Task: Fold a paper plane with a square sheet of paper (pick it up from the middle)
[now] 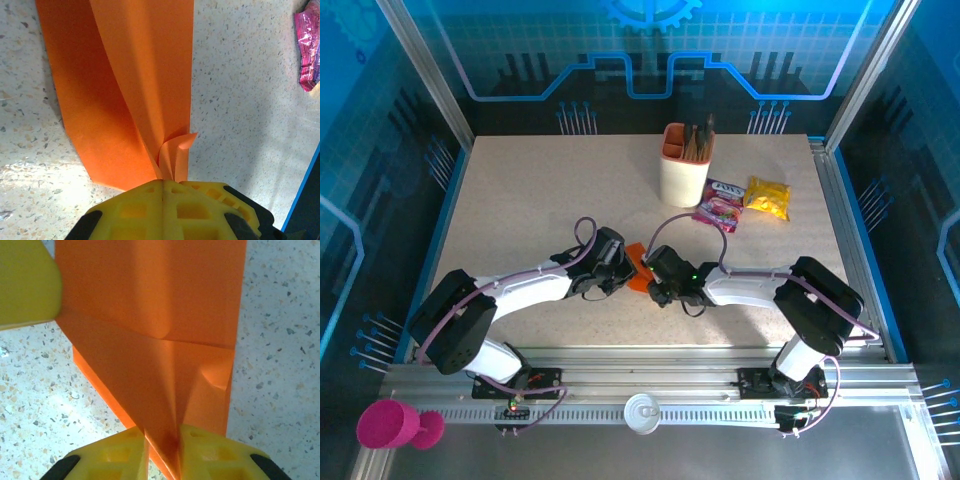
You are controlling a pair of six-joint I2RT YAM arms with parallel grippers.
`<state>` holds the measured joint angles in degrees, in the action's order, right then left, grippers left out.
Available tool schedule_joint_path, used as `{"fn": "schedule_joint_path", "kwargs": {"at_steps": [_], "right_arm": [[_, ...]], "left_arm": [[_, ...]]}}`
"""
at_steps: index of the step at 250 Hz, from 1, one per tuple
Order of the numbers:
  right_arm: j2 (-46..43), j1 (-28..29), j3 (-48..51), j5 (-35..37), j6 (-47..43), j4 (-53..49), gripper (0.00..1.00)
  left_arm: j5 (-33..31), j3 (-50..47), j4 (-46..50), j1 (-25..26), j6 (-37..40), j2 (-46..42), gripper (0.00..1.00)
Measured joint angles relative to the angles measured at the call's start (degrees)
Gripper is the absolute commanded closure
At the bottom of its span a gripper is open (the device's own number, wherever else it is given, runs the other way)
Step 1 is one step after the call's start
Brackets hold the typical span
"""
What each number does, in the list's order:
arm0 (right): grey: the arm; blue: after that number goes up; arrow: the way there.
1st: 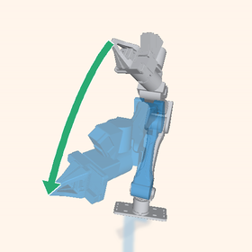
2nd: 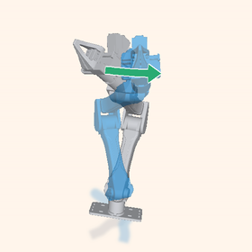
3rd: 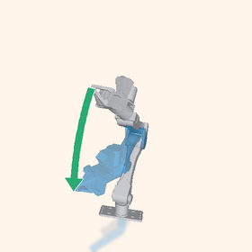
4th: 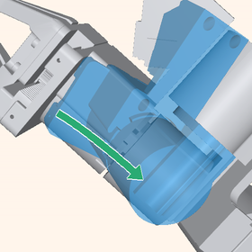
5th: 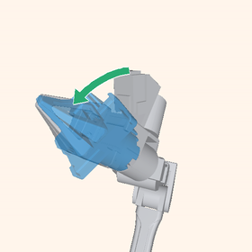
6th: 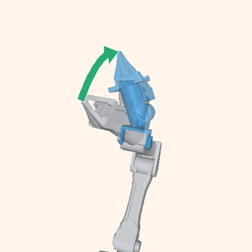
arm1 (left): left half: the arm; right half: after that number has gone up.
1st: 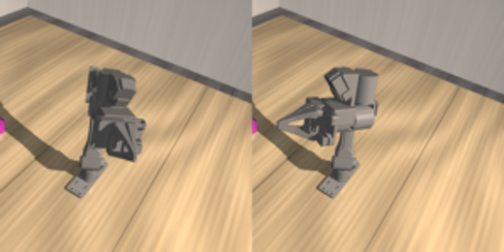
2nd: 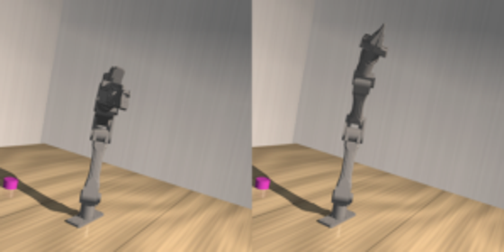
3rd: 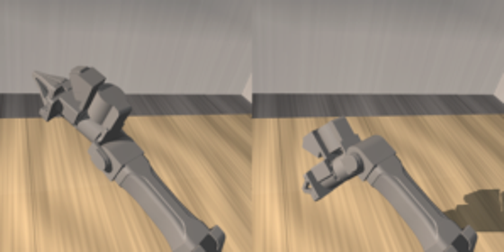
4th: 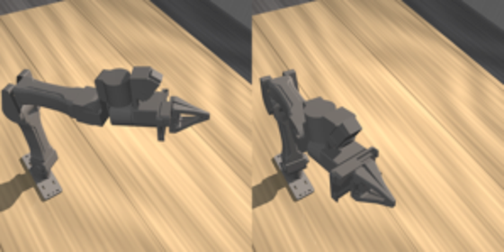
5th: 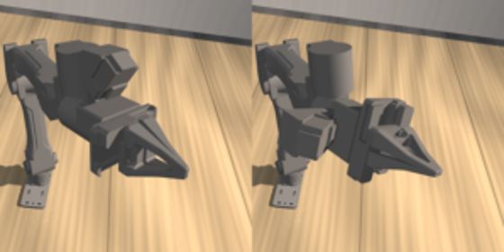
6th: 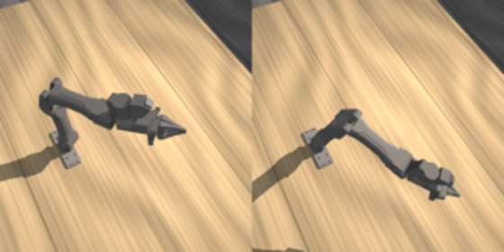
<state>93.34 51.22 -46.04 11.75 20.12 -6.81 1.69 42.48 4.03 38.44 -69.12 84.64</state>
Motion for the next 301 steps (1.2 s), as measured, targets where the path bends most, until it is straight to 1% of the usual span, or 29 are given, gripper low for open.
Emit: {"fn": "schedule_joint_path", "kwargs": {"at_steps": [32,123,174,228,301], "right_arm": [[-0.3,0.0,1.0,-0.1,0.6,0.0,0.76],[-1.5,0.1,2.4,0.2,0.9,0.0,0.77],[-1.5,0.1,3.0,0.3,1.4,0.0,0.86],[-1.5,0.0,3.3,0.2,1.8,0.8,1.0],[-1.5,-1.5,4.9,-2.0,2.2,3.7,1.0]], "left_arm": [[0.0,0.0,0.3,0.0,0.0,0.0,1.0],[-0.6,0.0,0.9,0.0,0.0,0.0,1.0],[-0.6,0.0,1.5,0.0,0.0,0.0,1.0],[-0.6,0.0,2.1,0.0,0.0,0.0,1.0],[-0.6,1.1,3.4,0.1,0.4,-0.1,1.0]]}}
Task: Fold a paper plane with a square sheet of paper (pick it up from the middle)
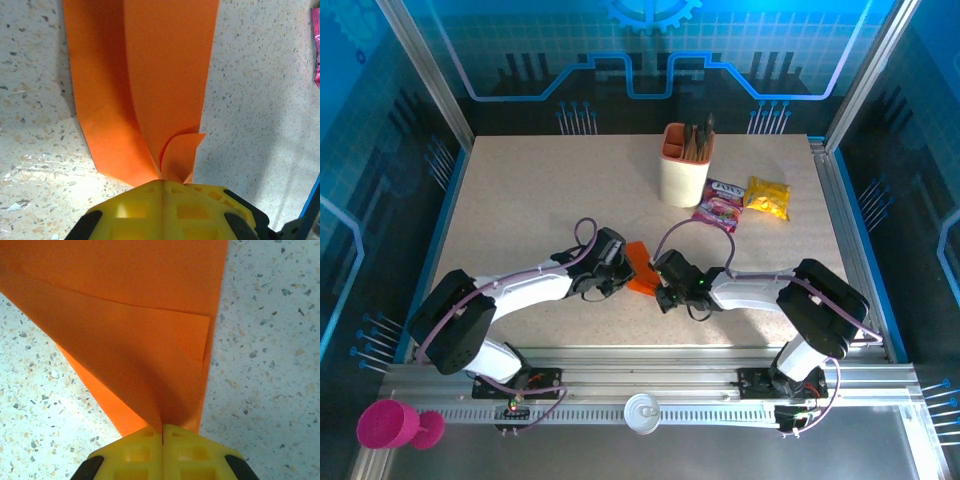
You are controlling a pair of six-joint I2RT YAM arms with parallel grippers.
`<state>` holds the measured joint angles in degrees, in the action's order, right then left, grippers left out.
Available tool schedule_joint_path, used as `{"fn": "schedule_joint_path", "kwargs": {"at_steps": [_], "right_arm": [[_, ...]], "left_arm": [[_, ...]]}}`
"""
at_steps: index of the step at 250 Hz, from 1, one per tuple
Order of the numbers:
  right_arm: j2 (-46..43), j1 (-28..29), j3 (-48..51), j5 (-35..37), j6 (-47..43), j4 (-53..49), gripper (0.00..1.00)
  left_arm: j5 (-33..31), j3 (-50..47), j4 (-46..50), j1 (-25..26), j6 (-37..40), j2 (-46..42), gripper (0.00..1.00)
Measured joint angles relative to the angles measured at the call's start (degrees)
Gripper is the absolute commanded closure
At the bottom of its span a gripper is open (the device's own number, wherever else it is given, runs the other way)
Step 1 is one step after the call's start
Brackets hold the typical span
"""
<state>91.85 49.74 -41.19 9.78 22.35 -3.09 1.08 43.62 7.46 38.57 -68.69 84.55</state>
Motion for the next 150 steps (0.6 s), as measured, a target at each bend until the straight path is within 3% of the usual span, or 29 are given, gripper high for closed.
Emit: {"fn": "schedule_joint_path", "kwargs": {"at_steps": [22,50,81,110,150], "right_arm": [[0.0,-1.2,0.6,-1.9,0.4,1.4,1.0],[0.0,-3.3,1.8,-5.4,1.4,3.9,1.0],[0.0,-5.4,2.7,-9.5,2.7,5.8,1.0],[0.4,-7.3,3.0,-13.2,3.7,6.8,1.0],[2.0,-10.5,3.0,-19.9,5.4,8.6,1.0]], "left_arm": [[0.0,1.1,0.7,0.2,0.6,-0.2,0.94],[-0.5,2.4,1.9,0.4,1.8,-1.1,0.77],[-1.8,3.7,2.9,0.3,3.1,-2.4,0.7],[-2.9,3.9,3.4,0.3,3.7,-3.3,0.72],[-4.0,3.9,4.3,0.3,6.0,-3.7,0.91]]}}
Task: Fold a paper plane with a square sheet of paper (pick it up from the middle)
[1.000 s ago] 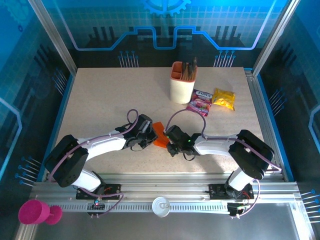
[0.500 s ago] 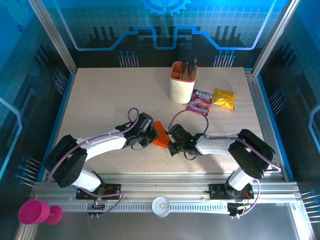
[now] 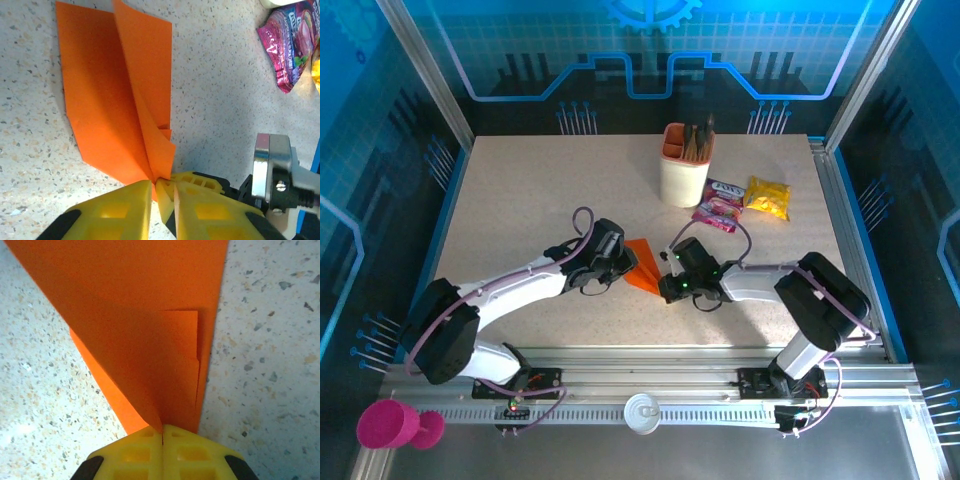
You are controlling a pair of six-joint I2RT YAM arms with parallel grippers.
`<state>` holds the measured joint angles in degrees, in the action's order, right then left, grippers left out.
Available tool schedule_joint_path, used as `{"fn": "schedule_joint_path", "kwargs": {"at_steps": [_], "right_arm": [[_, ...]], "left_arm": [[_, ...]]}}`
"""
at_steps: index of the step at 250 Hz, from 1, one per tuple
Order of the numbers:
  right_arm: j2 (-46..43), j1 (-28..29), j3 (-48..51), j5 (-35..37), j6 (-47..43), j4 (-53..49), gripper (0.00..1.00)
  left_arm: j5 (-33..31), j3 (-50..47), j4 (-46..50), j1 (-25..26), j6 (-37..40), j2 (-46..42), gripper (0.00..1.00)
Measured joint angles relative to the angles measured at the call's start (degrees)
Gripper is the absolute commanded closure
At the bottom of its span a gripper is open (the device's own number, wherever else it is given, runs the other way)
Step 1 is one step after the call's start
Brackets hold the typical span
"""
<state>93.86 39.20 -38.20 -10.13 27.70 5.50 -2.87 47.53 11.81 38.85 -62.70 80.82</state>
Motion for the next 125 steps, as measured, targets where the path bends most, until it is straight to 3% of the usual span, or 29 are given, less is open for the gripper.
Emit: {"fn": "schedule_joint_path", "kwargs": {"at_steps": [15,79,125], "right_arm": [[0.9,-1.4,0.0,-3.0,0.7,0.8,1.0],[4.5,-7.0,-0.1,-15.4,3.4,3.6,1.0],[5.7,-8.7,-0.2,-19.3,4.2,4.3,1.0]], "left_arm": [[-0.3,0.0,-0.1,0.1,0.7,0.0,1.0],[2.4,-1.0,-4.4,0.8,7.8,1.7,1.0],[7.5,-2.5,-10.5,1.0,12.8,6.3,1.0]]}}
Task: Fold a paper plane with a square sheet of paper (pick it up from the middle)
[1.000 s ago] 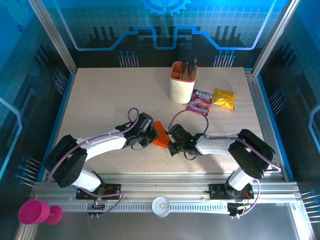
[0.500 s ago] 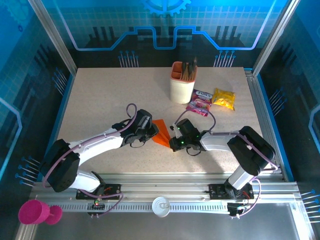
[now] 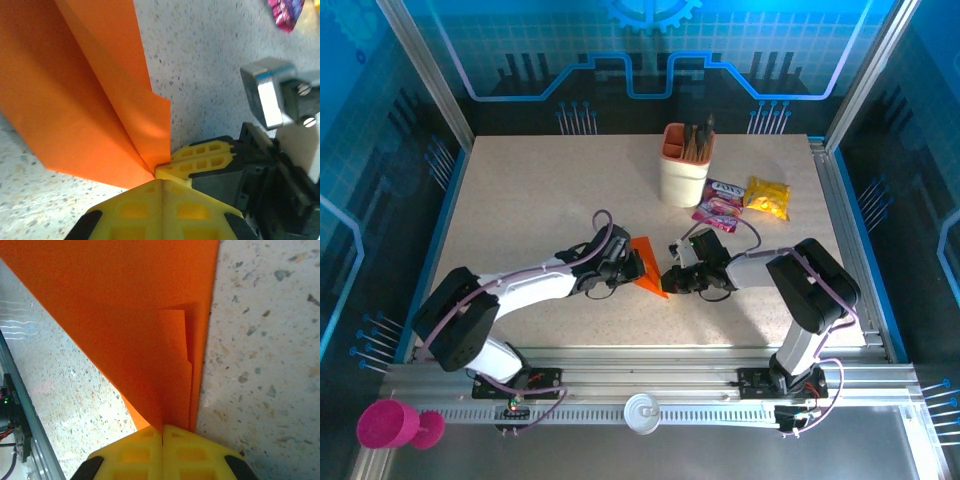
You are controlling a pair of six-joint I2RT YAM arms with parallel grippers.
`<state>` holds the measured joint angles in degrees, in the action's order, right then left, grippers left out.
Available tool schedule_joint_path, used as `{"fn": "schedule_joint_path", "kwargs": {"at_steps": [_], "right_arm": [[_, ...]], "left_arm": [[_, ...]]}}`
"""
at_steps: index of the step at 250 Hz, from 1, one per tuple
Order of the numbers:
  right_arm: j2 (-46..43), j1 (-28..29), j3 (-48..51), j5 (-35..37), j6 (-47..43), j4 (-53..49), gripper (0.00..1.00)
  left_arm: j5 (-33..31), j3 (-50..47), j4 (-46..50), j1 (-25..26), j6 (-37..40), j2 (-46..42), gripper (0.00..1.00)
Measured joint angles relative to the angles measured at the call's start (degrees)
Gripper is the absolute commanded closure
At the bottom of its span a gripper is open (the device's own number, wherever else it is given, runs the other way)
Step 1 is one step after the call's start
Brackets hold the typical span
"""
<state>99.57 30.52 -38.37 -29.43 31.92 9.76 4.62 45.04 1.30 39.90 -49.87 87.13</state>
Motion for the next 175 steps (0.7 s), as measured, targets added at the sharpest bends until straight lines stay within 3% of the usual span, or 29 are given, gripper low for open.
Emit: {"fn": "schedule_joint_path", "kwargs": {"at_steps": [68,175], "right_arm": [[0.9,-0.6,-0.7,-1.8,0.3,-0.5,1.0],[2.0,-1.1,-1.2,-3.2,0.3,-1.1,1.0]], "left_arm": [[4.3,-0.3,-7.1,0.0,3.7,5.0,1.0],[5.4,0.4,-11.5,-0.7,5.1,11.6,1.0]]}}
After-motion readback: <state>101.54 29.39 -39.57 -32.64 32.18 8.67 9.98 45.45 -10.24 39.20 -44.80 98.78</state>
